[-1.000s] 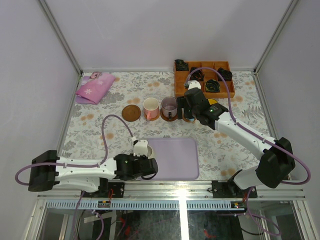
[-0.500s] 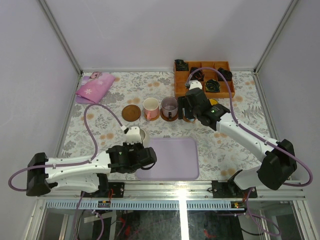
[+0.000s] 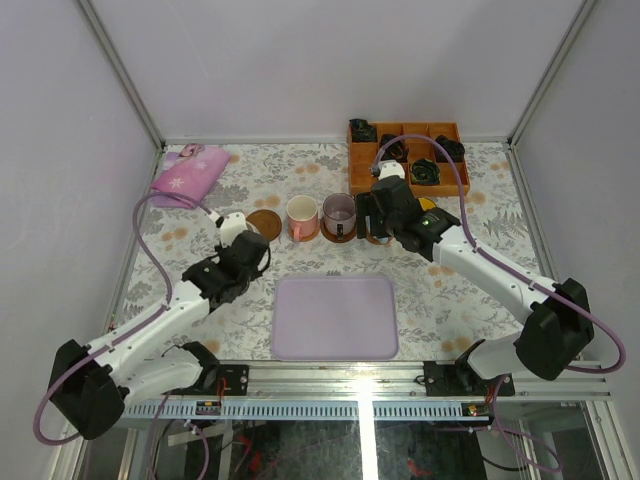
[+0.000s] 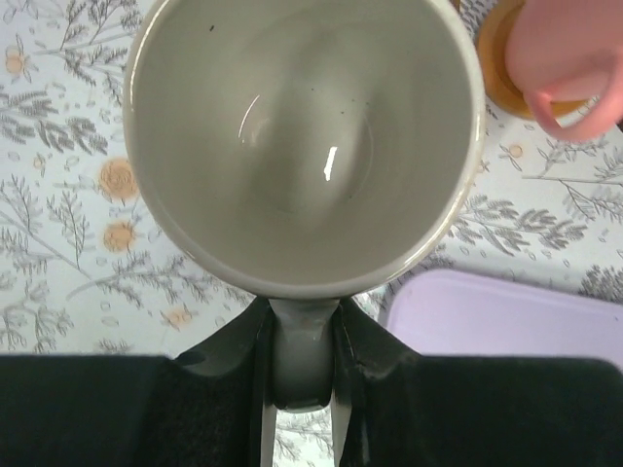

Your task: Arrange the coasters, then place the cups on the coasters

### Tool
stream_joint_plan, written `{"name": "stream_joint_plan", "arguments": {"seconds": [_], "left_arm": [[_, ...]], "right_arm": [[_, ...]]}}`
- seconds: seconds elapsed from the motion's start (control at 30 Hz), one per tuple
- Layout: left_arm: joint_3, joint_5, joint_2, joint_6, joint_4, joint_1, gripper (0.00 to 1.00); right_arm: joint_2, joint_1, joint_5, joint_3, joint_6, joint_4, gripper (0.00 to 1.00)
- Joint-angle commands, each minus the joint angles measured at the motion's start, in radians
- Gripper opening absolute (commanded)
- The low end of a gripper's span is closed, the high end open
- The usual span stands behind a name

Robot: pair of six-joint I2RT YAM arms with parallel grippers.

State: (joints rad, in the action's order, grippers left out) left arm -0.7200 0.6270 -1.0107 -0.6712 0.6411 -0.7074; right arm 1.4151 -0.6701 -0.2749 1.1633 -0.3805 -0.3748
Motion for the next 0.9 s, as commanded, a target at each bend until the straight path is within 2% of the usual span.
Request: {"name": "stream_joint_plan", "arguments": {"seconds": [0.0, 0.13, 0.23, 0.47, 0.87], "left_arm": [[-0.002, -0.168, -0.058, 0.291, -0.322, 0.154, 0.0], [-0.044, -0.314, -0.169, 0.389, -0.413, 0.261, 0.0], [-0.102, -0.371, -0.272, 0.443, -0.425, 0.312, 0.0], [-0.17, -0.421, -0.395, 0.472, -0.505, 0.36, 0.0], [-0.252, -0.417, -0.544, 0.476, -0.562, 0.389, 0.0]], "right_arm": [[-0.041, 0.007, -0.044, 0.018, 0.012, 0.033, 0.79], [-0.042, 0.007, -0.063, 0.026, 0.017, 0.026, 0.8], [-0.047, 0.007, -0.082, 0.028, 0.026, 0.024, 0.8], [-0.046, 0.007, -0.105, 0.024, 0.028, 0.023, 0.79], [-0.031, 0.008, -0.103, 0.031, 0.026, 0.019, 0.79]]}}
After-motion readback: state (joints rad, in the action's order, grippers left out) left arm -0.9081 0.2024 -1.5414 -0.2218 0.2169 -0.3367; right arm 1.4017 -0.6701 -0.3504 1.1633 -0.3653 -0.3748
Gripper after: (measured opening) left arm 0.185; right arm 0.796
